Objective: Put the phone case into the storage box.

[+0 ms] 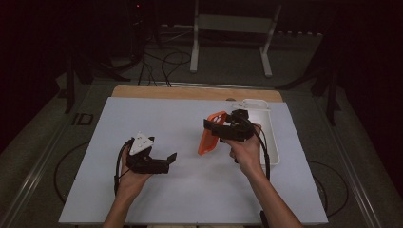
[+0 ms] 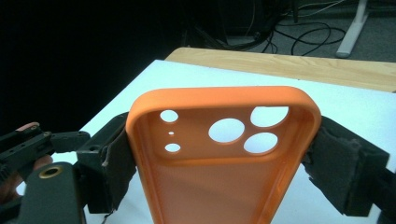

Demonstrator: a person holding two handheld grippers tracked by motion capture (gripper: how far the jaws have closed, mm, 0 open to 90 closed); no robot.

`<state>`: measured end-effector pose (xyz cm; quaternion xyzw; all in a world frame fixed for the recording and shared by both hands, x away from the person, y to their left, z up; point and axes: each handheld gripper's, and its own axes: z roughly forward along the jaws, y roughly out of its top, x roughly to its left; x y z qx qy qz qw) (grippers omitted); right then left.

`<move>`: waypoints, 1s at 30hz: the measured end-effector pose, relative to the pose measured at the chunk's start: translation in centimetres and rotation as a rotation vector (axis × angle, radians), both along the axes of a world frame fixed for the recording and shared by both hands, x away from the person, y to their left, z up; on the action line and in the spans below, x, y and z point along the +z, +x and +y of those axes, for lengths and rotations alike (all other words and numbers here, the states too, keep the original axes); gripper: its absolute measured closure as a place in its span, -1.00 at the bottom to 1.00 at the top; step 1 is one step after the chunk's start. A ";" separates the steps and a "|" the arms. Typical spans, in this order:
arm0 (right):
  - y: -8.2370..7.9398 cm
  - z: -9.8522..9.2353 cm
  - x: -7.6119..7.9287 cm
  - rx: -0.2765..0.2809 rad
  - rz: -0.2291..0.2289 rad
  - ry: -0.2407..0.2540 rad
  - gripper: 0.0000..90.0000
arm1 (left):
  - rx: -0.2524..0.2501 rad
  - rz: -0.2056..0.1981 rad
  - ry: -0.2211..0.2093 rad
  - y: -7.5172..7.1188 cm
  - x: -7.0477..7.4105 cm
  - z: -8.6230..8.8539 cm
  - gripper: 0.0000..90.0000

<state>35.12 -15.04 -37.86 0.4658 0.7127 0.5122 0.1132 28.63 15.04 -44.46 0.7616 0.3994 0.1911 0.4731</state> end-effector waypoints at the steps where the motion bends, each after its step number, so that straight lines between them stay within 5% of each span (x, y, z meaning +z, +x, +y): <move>1: 0.1 -0.1 0.0 -0.002 0.000 -0.002 -0.64 | 0.002 0.000 0.000 0.0 0.0 0.1 -0.97; 30: 1.2 -1.5 0.1 -0.054 -0.004 -0.074 -0.64 | 0.013 0.023 0.031 0.0 -0.9 1.9 -0.98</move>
